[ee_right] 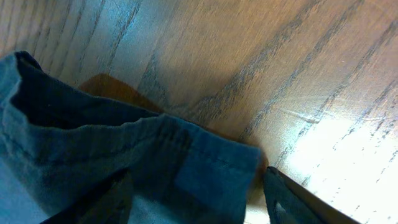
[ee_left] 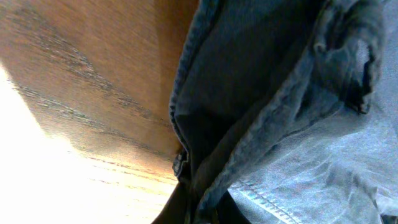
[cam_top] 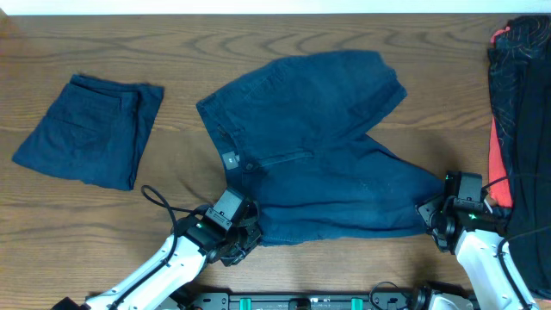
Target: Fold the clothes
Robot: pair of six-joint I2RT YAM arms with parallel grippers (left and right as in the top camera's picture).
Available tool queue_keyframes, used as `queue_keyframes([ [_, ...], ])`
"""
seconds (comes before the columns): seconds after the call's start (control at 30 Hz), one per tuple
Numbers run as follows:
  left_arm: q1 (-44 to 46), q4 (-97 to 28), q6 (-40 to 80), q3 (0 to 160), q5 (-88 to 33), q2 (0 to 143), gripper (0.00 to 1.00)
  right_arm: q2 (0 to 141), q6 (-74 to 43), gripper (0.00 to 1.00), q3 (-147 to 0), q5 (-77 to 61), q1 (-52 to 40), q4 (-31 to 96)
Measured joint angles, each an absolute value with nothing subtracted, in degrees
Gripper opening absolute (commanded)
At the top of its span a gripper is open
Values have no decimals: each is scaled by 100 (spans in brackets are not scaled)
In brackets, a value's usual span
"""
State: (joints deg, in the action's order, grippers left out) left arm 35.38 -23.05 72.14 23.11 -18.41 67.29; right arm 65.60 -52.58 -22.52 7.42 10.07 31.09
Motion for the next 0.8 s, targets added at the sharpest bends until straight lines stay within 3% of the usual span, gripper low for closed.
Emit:
queue_keyframes([
  [0.2,3538,-2305,7214,2311,-1841,6729,7,6560,-5183,1,-2211,755,1044,3166],
  [0.5,3538,-2453,6803,2340,-1846,6702,6,6552,-5039,1,-2235,687,1070,3242],
  [0.8,3538,-3728,6020,2808,-1815,5594,6,6436,-4436,1,-3642,447,1070,5271],
])
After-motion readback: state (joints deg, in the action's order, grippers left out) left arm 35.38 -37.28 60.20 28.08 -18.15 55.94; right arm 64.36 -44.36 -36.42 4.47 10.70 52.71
